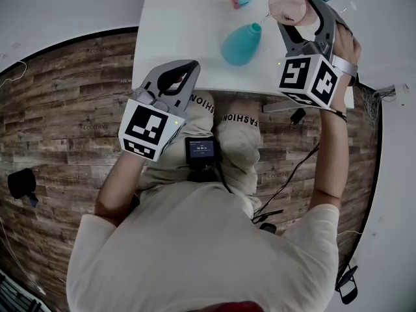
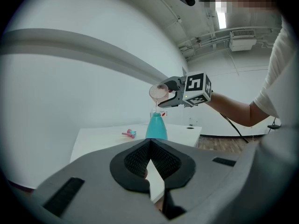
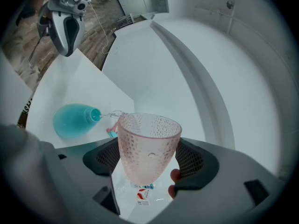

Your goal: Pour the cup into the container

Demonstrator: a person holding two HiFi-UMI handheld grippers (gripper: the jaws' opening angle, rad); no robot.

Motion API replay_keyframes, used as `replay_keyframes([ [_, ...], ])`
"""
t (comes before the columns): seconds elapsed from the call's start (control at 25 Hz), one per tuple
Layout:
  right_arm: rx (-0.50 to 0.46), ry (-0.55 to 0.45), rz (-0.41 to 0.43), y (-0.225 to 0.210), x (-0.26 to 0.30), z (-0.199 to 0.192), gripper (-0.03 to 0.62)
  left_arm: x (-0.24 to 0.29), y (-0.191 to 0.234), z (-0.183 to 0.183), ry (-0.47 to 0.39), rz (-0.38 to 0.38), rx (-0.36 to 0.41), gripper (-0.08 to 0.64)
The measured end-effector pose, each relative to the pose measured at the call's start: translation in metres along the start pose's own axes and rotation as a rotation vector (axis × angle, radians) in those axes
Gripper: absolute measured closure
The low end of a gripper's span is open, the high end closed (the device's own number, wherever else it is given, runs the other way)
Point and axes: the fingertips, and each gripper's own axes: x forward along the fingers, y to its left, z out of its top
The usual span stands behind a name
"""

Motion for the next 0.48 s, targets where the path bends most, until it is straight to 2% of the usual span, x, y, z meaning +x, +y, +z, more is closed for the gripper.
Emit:
replay_keyframes([
  [0.48, -0.036, 0.002, -0.030, -0.0048, -0.0039, 0.0019, 0.219, -0.0013, -0.0009, 0.0004, -0.002, 0.001, 0.001, 0.549],
])
